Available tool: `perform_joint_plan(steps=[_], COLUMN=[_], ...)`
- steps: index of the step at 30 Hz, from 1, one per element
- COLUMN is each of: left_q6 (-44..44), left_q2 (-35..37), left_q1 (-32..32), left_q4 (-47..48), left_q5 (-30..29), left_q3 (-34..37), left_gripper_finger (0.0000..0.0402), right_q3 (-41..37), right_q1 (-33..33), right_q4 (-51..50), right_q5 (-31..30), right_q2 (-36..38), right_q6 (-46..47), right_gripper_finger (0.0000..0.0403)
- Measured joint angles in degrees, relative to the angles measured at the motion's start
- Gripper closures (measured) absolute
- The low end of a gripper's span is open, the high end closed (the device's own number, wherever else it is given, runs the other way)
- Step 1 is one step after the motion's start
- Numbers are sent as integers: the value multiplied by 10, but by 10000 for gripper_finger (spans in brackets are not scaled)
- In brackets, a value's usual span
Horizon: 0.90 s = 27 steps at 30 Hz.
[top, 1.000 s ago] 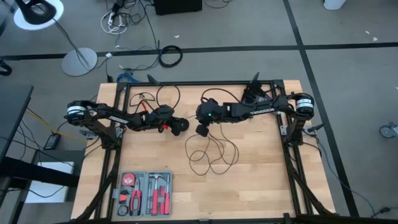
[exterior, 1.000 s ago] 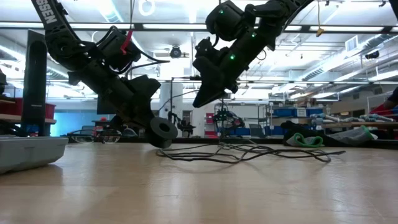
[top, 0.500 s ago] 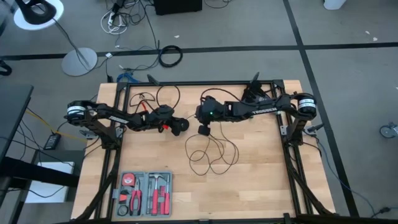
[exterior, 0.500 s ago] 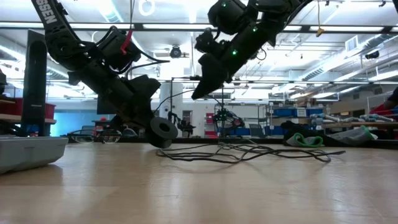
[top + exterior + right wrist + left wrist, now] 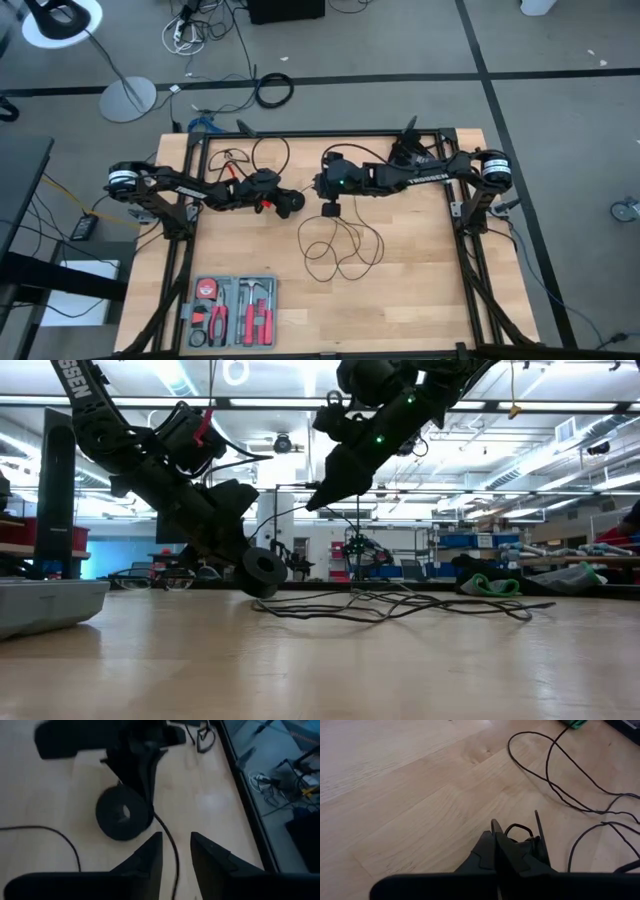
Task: Coil cords
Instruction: Coil the black wire onto the black spool
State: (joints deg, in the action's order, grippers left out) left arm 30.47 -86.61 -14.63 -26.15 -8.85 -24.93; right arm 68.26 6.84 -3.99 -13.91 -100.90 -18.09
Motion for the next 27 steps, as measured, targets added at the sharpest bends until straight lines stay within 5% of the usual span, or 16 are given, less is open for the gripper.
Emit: perform_joint_plan(steps=[12, 27], left_q6=[0, 2], left_q2=[0, 0], left_q1=[0, 0], left_q4=[0, 0], left_q5=[1, 1], left_q3=[0, 0], left_gripper_finger=[401, 401], right_q3=[0, 0], right_q1=[3, -14], right_q4=[-5, -22], right_q5=[-6, -28], right_q2=[-2, 0], right_q6=[7, 17], right_gripper_finger=[297, 397])
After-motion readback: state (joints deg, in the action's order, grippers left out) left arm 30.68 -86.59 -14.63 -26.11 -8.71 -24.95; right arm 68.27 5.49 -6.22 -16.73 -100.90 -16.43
